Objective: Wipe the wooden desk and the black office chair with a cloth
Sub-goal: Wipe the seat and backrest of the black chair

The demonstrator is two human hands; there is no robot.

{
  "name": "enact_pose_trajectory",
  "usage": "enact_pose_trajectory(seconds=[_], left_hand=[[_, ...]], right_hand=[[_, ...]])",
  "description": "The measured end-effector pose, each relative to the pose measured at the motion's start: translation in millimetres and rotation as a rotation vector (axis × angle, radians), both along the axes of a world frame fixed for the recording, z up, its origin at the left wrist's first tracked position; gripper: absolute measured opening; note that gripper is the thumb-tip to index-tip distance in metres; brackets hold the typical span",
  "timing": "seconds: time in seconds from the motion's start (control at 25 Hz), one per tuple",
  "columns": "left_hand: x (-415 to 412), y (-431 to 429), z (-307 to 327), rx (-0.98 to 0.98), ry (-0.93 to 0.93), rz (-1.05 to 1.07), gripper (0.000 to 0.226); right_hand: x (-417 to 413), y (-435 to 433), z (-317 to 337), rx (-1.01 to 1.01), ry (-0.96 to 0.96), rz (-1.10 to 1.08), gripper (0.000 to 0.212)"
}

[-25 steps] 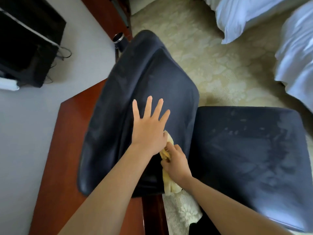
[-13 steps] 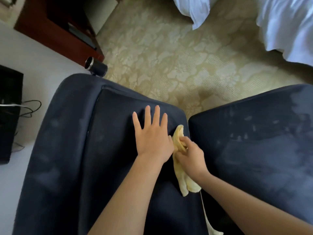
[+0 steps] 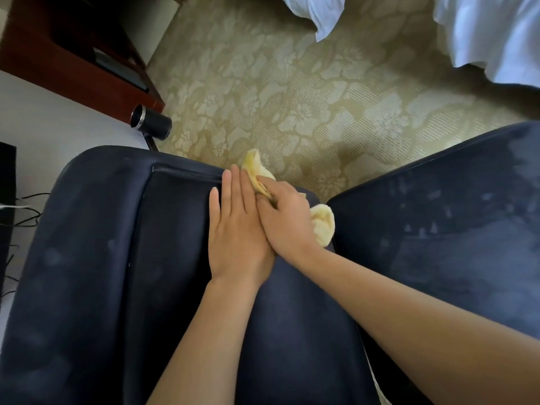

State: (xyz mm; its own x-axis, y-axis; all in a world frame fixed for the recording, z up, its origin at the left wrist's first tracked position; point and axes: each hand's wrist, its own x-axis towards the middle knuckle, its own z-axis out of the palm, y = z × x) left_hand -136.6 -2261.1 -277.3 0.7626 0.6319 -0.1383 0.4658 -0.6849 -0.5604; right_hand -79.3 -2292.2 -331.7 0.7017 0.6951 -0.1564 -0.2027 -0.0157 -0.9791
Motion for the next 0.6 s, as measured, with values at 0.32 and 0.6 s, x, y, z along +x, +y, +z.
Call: enact_pose_trajectory(seconds=[0.32, 0.6], left_hand=[[-2.1, 4.2, -5.8, -0.007, -0.053, -0.062, 0.071], [-5.1, 3.9, -6.3, 0.015, 0.064, -0.085, 0.065]], right_hand=[[10.6, 2.3, -34.6, 0.07, -0.186, 0.025, 0.031], [20.0, -2.9, -91.2, -0.266, -0.12, -0.057, 0.022]])
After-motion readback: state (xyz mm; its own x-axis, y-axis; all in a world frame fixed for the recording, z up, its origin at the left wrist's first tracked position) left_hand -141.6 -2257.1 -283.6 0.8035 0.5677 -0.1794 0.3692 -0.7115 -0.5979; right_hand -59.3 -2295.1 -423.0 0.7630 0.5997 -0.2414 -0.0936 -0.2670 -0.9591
